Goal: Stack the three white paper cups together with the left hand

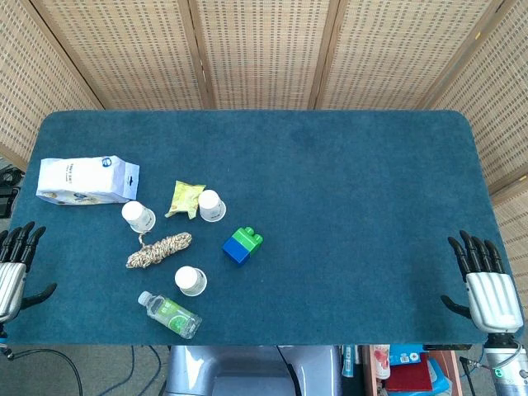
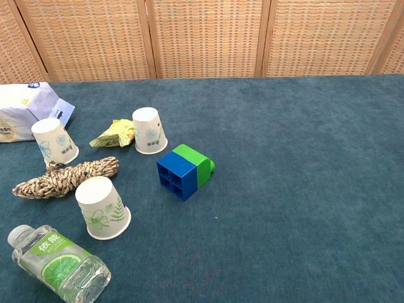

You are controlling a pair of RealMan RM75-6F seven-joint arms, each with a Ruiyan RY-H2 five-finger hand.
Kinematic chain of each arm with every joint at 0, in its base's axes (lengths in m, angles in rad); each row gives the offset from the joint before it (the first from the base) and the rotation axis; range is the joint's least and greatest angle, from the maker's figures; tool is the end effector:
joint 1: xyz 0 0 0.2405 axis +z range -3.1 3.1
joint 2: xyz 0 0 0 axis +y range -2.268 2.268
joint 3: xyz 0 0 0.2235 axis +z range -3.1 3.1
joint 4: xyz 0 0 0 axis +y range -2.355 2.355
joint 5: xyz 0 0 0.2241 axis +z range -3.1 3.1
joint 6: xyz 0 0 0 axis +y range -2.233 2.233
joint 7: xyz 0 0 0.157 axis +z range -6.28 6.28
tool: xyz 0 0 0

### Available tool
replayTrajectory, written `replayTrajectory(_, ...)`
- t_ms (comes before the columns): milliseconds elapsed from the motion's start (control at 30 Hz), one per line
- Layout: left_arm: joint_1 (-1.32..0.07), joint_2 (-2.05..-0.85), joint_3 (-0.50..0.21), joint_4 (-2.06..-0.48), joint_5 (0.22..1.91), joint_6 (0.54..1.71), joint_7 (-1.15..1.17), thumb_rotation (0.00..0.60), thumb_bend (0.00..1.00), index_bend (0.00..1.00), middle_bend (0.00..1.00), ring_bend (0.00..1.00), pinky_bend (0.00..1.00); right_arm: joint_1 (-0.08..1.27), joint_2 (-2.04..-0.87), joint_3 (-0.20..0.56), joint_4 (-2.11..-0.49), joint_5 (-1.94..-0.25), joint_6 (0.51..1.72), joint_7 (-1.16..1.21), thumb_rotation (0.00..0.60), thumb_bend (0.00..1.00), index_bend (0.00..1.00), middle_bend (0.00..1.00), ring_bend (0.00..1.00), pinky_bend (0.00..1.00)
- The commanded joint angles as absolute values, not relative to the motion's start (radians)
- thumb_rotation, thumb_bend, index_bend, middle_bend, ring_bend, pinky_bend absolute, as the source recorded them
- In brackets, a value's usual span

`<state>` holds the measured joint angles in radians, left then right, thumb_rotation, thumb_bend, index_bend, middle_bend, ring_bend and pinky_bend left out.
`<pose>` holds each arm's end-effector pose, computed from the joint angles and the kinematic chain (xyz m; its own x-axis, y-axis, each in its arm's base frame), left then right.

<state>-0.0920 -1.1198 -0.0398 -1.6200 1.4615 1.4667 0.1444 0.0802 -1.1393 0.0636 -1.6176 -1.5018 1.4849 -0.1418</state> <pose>-0.2916 0.1923 0.1290 0.5130 0.0314 0.8578 0.8578 0.0180 -0.5136 -0.2832 -0.1942 0.1273 0.4980 0.0087 0.8671 -0.8671 -0.0075 0.4980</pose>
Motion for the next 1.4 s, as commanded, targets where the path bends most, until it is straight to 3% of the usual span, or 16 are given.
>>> replayTrajectory(33,-0.092,-1.119,-0.040,-1.620,1.461,1.467,0.144,0.600,0.21,0.00,0.00,0.00,0.00,0.080,-1.139,0.063,-1.618,-1.502,1.485,-0.141,0.600,0.00,0.00,0.00,0.00,0.00)
replayTrajectory(1400,-0.117,-1.107,-0.043,-1.663,1.512,1.464,0.130,0.600,0.21,0.00,0.00,0.00,0.00,0.083,-1.141,0.060,-1.624,-1.503,1.475,-0.146,0.600,0.00,0.00,0.00,0.00,0.00)
